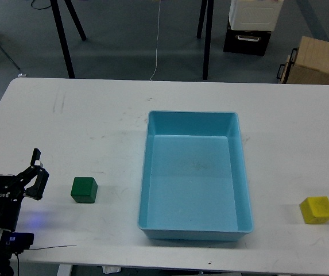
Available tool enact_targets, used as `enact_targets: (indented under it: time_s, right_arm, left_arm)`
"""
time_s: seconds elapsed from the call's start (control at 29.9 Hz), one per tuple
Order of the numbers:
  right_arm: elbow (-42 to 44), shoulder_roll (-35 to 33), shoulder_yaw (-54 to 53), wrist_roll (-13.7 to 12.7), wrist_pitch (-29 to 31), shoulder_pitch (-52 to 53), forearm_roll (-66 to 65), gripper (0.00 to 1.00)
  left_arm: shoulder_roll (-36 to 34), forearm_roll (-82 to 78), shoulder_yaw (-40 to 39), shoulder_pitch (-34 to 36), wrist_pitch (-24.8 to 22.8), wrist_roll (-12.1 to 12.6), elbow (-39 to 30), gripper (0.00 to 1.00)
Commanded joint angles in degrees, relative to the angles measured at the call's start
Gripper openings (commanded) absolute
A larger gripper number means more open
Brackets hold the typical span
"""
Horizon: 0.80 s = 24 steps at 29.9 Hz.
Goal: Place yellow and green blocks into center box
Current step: 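Move the right gripper in toward the yellow cube, then lower the right gripper onto the yellow cube and close it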
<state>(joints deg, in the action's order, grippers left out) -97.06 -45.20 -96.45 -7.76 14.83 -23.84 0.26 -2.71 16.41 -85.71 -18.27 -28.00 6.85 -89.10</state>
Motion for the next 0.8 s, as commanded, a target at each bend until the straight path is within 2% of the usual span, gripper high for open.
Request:
enact_targets:
  time_s: [0.0, 0.13, 0.27, 0.43, 0.53, 0.63, 0.77]
  right_arm:
    - [0.37, -13.48, 6.51, -2.52, -0.50, 8.43, -9.64, 1.00]
    - [2.22, -23.16, 21.26, -8.05, 0.55, 24.24, -17.29, 1.00]
    - [2.40, -23.97, 41.46, -13.33, 8.09, 44.97, -27.65, 1.00]
    - [2.40, -23.62, 66.17, -14.83, 13.17, 66.78, -38.74, 1.00]
    - [2.13, -23.62, 79.44, -15.97, 13.17, 76.46, -44.62, 1.00]
    - [1.96, -23.36, 89.47, -16.06, 13.17, 80.87, -51.82, 1.00]
    - [2.13, -21.08, 93.89, -16.06, 13.17, 80.44, -55.98, 1.00]
  left_arm:
    - [1.13, -0.24, 0.63, -0.10, 0.00, 0.01, -0.02, 1.00]
    - [2.71, -0.50, 0.63, -0.10, 0.00, 0.09, -0.02, 1.00]
    - [2.71, -0.50, 0.45, -0.45, 0.00, 0.09, -0.10, 1.00]
    - [2.71, -0.50, 0.45, -0.45, 0.00, 0.09, -0.02, 1.00]
    - [2.71, -0.50, 0.54, -0.01, 0.00, 0.09, -0.02, 1.00]
    - [2.71, -0.50, 0.89, 1.22, 0.00, 0.09, -0.02, 1.00]
    - [2.71, -0.68, 1.07, 2.71, 0.00, 0.18, 0.25, 1.00]
